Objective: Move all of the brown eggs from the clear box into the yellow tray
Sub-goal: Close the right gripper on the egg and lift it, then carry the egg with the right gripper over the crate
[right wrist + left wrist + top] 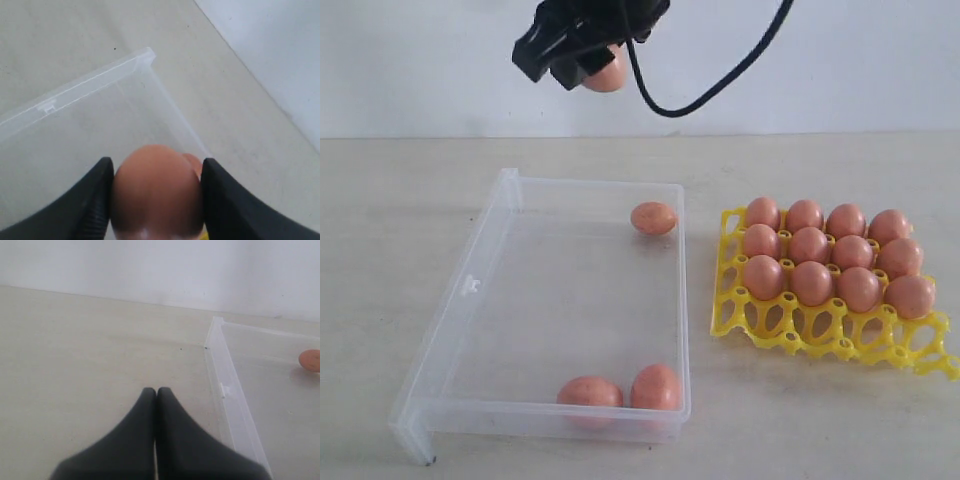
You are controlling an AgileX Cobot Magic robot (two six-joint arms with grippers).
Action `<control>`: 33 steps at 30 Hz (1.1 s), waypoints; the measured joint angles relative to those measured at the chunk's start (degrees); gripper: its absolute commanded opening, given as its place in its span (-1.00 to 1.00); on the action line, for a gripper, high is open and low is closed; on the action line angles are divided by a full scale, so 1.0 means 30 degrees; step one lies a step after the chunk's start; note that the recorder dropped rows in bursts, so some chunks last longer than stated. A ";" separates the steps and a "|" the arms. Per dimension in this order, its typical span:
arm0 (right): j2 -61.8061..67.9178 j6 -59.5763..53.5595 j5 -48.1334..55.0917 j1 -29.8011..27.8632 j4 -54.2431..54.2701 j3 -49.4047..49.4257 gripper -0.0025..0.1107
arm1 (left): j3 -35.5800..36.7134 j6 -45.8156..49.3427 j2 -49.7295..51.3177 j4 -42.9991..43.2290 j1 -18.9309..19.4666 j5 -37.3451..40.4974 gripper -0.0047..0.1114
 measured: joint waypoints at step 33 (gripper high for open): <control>-0.2557 2.8590 -4.2121 -1.8809 -1.5996 2.4409 -0.96 | 0.0000 0.0000 0.0000 0.0000 0.0000 0.0000 -0.99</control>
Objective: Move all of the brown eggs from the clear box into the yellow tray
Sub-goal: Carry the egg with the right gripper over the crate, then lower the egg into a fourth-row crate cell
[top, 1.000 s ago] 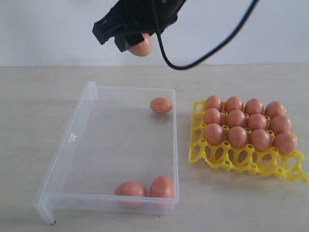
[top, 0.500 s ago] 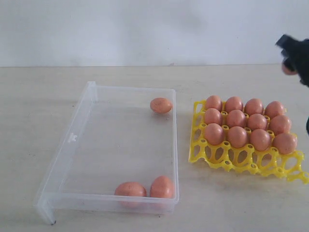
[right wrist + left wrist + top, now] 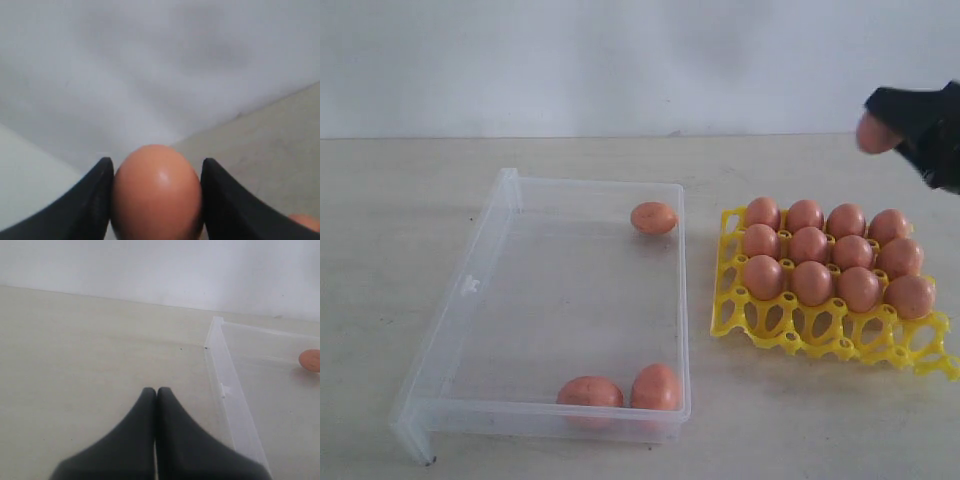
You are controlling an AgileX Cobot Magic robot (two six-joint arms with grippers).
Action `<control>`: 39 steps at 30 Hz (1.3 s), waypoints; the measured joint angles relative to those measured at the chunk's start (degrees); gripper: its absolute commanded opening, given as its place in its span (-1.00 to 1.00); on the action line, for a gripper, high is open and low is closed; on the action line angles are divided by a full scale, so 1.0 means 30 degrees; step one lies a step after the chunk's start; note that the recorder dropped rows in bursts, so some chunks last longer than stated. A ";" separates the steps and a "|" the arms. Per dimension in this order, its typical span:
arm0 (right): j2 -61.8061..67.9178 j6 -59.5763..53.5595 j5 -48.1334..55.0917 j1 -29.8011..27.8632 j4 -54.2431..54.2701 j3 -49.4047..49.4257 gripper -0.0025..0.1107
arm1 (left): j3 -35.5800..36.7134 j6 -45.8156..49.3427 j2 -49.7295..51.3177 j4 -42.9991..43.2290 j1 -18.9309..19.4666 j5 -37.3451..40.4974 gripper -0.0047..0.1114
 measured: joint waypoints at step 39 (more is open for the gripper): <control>0.0000 -1.6449 0.5956 0.6861 0.1606 0.4213 -0.96 | 0.0000 0.0000 0.0000 0.0000 0.0000 0.0000 -0.99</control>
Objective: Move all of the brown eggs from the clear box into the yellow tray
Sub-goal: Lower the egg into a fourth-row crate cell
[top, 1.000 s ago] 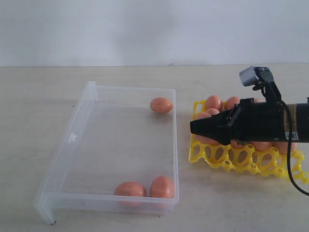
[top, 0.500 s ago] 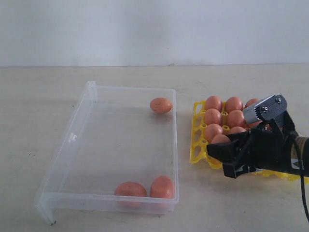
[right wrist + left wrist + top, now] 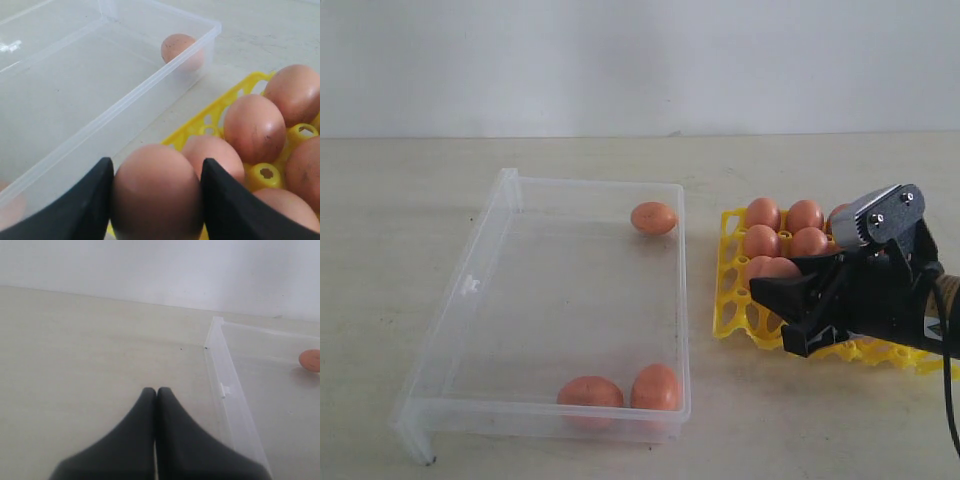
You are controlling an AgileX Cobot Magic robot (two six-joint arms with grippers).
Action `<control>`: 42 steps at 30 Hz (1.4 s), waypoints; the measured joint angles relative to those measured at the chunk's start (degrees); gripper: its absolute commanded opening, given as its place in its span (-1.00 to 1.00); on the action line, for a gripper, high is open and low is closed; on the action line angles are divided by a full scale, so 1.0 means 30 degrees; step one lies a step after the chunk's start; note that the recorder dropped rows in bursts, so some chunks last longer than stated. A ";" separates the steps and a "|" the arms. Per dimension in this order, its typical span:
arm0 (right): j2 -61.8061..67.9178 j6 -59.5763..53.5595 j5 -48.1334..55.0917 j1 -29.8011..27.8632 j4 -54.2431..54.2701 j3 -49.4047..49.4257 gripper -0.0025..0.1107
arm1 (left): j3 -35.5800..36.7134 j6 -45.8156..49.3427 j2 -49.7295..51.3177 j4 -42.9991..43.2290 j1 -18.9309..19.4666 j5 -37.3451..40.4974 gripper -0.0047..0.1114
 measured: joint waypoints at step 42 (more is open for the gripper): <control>0.1495 -0.0030 0.0583 0.0702 0.0142 -0.0985 0.17 | 0.0000 0.0000 0.0000 0.0000 0.0000 0.0000 -0.99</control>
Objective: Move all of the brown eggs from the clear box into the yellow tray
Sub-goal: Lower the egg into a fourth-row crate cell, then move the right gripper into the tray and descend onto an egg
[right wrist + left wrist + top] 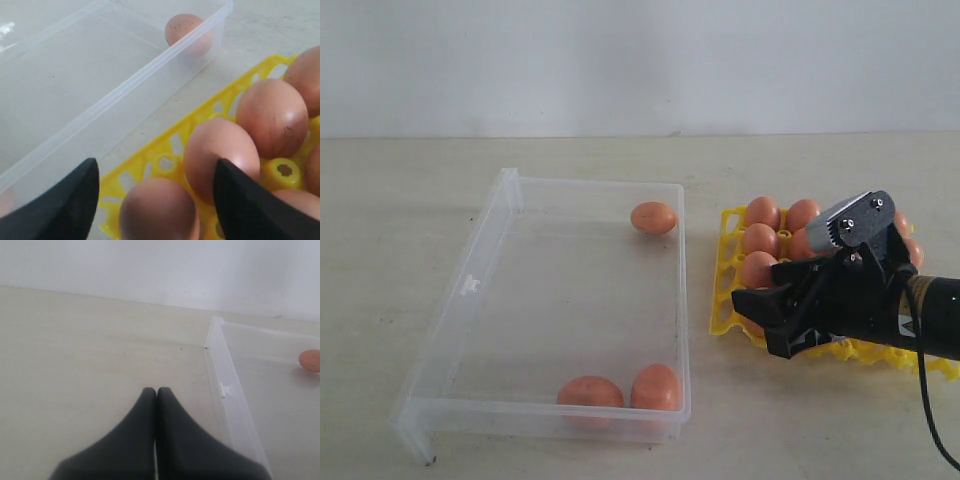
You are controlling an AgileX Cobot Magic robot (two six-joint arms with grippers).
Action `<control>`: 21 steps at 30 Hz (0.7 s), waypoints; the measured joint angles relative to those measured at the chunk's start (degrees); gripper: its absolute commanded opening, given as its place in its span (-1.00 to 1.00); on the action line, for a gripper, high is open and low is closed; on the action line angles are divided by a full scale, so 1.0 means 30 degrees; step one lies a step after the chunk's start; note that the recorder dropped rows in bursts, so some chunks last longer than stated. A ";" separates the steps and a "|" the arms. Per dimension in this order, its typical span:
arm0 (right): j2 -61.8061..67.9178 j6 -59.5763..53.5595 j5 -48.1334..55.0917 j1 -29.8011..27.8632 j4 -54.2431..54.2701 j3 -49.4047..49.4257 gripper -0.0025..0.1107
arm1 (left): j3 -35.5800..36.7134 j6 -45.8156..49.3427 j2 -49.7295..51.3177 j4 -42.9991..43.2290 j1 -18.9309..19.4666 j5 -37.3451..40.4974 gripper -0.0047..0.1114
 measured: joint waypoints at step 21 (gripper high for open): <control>-0.6425 0.9071 0.0611 0.3448 -0.2566 -0.5461 -0.96 | 0.0000 0.0000 0.0000 0.0000 0.0000 0.0000 -0.99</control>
